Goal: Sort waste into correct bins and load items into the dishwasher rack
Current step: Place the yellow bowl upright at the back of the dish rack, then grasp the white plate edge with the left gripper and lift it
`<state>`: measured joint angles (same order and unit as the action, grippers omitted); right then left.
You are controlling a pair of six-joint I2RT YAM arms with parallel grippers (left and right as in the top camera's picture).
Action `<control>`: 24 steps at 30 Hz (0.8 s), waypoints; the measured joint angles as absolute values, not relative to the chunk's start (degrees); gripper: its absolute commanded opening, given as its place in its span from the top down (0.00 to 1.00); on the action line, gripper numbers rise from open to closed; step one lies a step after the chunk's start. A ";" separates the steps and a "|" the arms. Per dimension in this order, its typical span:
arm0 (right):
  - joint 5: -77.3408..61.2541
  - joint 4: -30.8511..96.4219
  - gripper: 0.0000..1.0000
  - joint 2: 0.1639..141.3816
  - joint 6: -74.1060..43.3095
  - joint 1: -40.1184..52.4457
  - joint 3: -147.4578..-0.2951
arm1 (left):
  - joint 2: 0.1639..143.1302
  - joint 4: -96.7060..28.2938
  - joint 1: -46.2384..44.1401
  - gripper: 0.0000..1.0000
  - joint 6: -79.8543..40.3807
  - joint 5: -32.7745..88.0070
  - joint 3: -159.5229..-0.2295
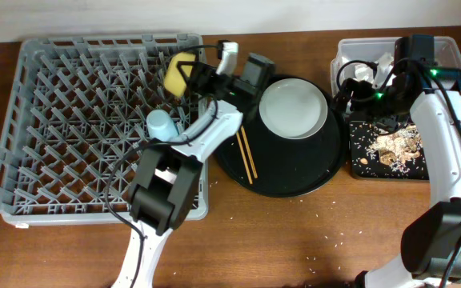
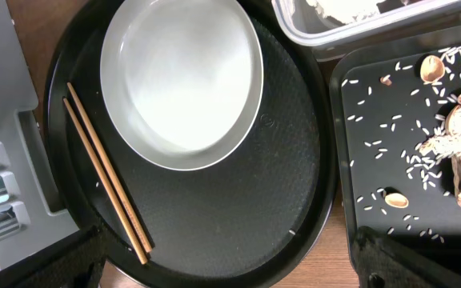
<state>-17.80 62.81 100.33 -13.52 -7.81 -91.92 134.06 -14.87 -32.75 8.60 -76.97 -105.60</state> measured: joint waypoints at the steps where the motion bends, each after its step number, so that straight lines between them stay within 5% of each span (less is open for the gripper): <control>1: -17.80 62.81 0.02 100.33 -13.52 -7.81 -91.92 | 134.06 -16.14 -34.59 0.23 9.02 -75.22 -105.60; 7: -17.78 62.81 0.02 100.33 -13.54 -7.81 -91.92 | 133.40 -26.04 -37.21 0.23 3.75 -58.72 -105.71; 13: -17.80 62.81 0.01 100.33 -13.50 -7.81 -91.92 | 129.64 -29.52 -31.09 0.31 -18.33 -4.25 -105.62; 17: -17.80 62.83 0.02 100.33 -13.52 -7.81 -91.92 | 130.34 -30.30 -32.95 0.36 -22.44 0.34 -105.62; 24: -17.80 62.81 0.01 100.33 -13.52 -7.81 -91.92 | 134.69 -30.39 -33.41 0.70 -23.68 -0.64 -105.62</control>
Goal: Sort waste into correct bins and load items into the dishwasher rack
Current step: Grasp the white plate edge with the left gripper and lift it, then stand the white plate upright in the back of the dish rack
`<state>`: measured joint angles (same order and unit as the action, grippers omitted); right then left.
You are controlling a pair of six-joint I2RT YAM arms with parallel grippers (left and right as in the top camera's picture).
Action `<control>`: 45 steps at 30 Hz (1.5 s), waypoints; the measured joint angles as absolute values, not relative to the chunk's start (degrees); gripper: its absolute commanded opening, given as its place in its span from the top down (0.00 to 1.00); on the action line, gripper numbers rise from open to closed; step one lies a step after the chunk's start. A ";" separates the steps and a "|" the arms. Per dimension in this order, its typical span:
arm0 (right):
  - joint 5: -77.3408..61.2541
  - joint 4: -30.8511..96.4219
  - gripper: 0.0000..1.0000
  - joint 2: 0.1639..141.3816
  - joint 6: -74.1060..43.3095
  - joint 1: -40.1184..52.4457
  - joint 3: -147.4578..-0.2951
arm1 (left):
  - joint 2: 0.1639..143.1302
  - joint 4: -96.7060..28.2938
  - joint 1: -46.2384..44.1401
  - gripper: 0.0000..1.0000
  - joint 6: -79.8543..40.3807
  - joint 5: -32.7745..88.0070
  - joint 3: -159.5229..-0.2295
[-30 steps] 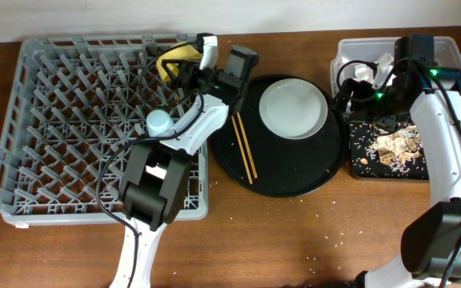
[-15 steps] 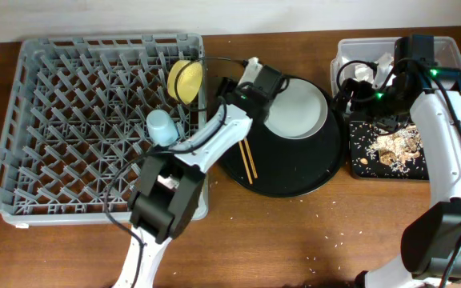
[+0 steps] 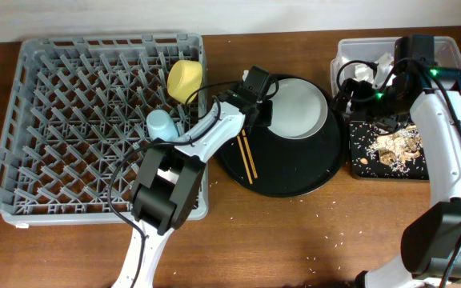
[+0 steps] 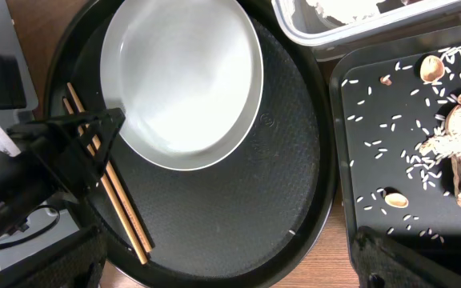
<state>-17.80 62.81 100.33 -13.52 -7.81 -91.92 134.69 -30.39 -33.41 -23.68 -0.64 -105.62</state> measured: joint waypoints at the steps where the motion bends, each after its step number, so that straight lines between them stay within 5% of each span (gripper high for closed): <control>1: -17.80 62.81 0.01 100.33 -13.50 -7.81 -91.92 | 134.69 -30.30 -33.43 0.74 -23.83 -0.67 -105.62; 7: -17.80 62.81 0.02 100.33 -13.52 -7.81 -91.92 | 134.69 -29.89 -36.51 0.76 -23.86 -5.06 -105.62; 10: -17.80 62.81 0.02 100.33 -13.52 -7.81 -91.92 | 135.13 -29.28 -37.50 0.99 -23.86 -7.64 -105.62; 19: -17.80 62.81 0.02 100.33 -13.52 -7.81 -91.92 | 136.05 -35.42 -35.79 0.99 -21.47 -9.37 -113.58; 27: -17.78 62.81 0.01 100.33 -13.50 -7.81 -91.92 | 109.47 -37.41 -21.06 0.99 12.21 -30.55 -117.78; 35: -17.80 62.89 0.02 100.33 -13.52 -7.81 -91.92 | 119.44 -28.40 -12.32 1.00 33.56 -43.46 -117.71; 44: -17.80 62.85 0.02 100.33 -13.54 -7.81 -91.92 | 126.67 -26.22 -12.69 0.99 35.03 -52.66 -117.71; 45: -17.80 62.83 0.01 100.33 -13.54 -7.81 -91.92 | 126.67 -28.32 -12.95 0.91 33.56 -51.92 -117.71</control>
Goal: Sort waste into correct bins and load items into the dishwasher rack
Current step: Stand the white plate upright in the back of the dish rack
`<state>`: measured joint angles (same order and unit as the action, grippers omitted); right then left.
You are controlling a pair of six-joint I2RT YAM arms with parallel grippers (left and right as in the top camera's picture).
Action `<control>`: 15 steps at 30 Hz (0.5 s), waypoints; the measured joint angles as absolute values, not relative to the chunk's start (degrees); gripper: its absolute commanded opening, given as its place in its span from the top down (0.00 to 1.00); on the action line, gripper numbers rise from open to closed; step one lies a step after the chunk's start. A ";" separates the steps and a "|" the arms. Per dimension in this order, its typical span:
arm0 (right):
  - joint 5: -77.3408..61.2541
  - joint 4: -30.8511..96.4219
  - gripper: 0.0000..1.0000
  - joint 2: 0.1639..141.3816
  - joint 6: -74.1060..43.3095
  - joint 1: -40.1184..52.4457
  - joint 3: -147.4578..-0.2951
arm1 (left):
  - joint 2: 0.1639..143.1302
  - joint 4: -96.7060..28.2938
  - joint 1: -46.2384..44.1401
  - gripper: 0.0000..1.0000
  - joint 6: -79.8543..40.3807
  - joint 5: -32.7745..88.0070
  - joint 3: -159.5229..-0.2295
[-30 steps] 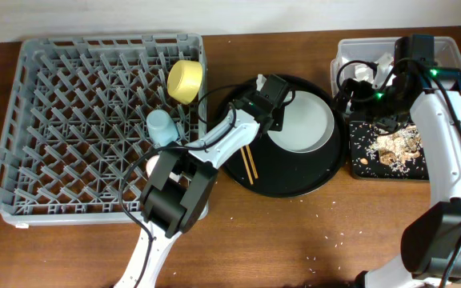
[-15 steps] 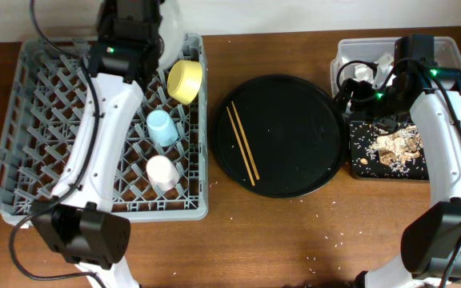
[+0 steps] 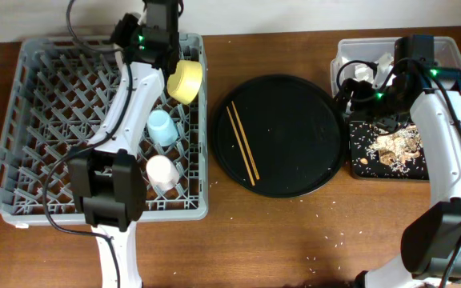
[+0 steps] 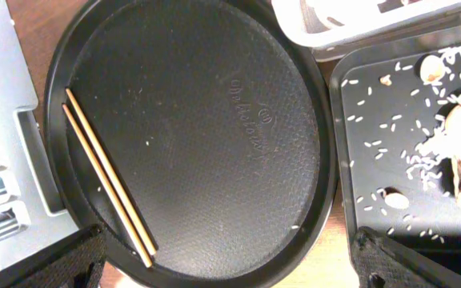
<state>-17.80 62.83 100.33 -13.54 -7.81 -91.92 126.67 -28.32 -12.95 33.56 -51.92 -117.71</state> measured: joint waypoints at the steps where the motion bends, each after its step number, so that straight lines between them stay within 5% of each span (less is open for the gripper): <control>1: -17.80 62.81 0.02 100.33 -13.52 -7.81 -91.92 | 126.67 -31.64 -13.72 0.66 31.88 -50.78 -117.69; 3: -17.80 62.83 0.02 100.33 -13.54 -7.81 -91.92 | 126.67 -32.82 -14.74 0.23 29.47 -49.06 -117.64; 5: -17.80 62.83 0.02 100.33 -13.54 -7.81 -91.92 | 126.67 -32.27 -14.72 0.06 25.65 -48.58 -117.67; 9: -17.80 62.83 0.02 100.33 -13.56 -7.81 -91.92 | 126.08 -36.21 -16.21 0.01 18.68 -46.63 -121.82; 15: -17.78 62.78 0.01 100.29 -13.47 -7.81 -91.92 | 119.46 -60.12 -28.42 0.01 6.13 -18.57 -123.44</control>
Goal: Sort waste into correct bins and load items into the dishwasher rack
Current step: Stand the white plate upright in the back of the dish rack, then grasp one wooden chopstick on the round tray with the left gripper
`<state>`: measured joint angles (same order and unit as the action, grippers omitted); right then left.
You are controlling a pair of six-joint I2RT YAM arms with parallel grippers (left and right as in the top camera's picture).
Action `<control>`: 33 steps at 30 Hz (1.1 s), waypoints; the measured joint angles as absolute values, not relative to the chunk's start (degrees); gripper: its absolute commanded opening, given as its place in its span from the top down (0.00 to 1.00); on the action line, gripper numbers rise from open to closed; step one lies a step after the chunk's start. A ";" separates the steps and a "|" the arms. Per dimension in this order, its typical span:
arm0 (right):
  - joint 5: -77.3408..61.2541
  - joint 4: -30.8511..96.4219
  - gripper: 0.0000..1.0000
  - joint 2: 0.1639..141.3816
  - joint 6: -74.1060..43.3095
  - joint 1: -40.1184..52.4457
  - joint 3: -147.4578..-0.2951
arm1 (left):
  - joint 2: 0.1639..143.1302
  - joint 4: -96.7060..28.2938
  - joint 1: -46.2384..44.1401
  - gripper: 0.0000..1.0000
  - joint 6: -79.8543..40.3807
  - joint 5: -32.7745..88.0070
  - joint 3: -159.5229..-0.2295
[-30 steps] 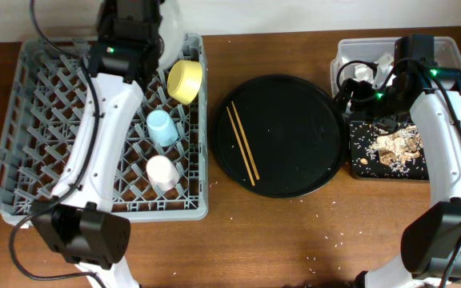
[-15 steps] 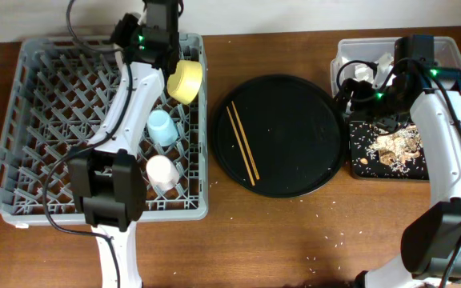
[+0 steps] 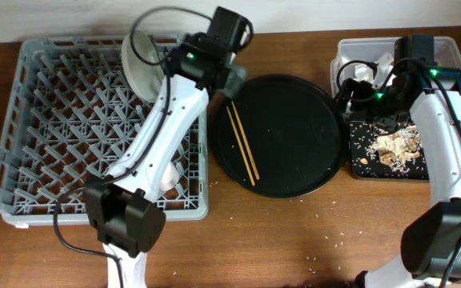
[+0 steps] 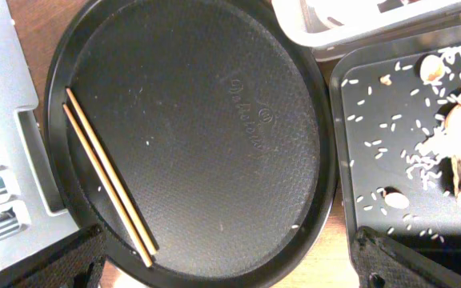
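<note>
Two wooden chopsticks (image 3: 241,142) (image 4: 106,176) lie on the left side of the round black tray (image 3: 294,160) (image 4: 214,120). In the grey dishwasher rack (image 3: 54,120) a white bowl (image 3: 138,60) stands on edge at the far side. A white cup (image 3: 166,172) sits near the rack's right front. My left gripper (image 3: 232,80) hangs between the rack's far right corner and the tray; its jaws are unclear. My right gripper (image 3: 364,94) (image 4: 226,268) hovers open and empty over the tray's right rim.
A clear bin (image 3: 358,56) with white waste stands at the far right. In front of it a black square tray (image 3: 390,148) (image 4: 406,144) holds rice grains and food scraps. My left arm covers the rack's right columns. Crumbs dot the wooden table.
My left gripper has moved from the rack's far edge to its far right corner by the tray. A white bowl now stands in the rack. The arm hides the yellow and blue cups. Right arm unmoved.
First my left gripper was at the yellow cup over the rack, with bowl and chopsticks on the tray. Then the cup sat in the rack and the gripper was at the bowl's rim. Later the bowl had left the tray and a white cup was racked. Now the bowl stands racked.
</note>
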<state>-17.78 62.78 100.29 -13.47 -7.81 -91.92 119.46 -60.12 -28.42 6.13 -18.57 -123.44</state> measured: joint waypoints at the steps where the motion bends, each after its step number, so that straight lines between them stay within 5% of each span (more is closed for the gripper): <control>1: -17.80 62.83 0.02 100.29 -13.56 -7.81 -91.92 | 119.46 -62.28 -28.53 0.01 0.86 -14.22 -123.20; 10: -17.80 62.83 0.02 100.29 -13.54 -7.81 -91.92 | 120.22 -62.04 -33.23 0.01 -28.80 -4.43 -106.72; 22: -17.80 62.83 0.02 100.29 -13.54 -7.81 -91.92 | 131.85 -49.76 -39.83 0.07 -37.15 -5.23 -104.81; 25: -17.80 62.83 0.02 100.29 -13.52 -7.81 -91.92 | 132.46 -49.91 -39.75 0.26 -37.39 -5.56 -104.84; 32: -17.80 62.81 0.02 100.29 -13.54 -7.81 -91.92 | 132.62 -50.33 -39.42 0.36 -35.92 -5.82 -104.90; 33: -17.80 62.81 0.02 100.29 -13.56 -7.81 -91.92 | 132.66 -50.74 -39.42 0.51 -33.01 -5.85 -105.01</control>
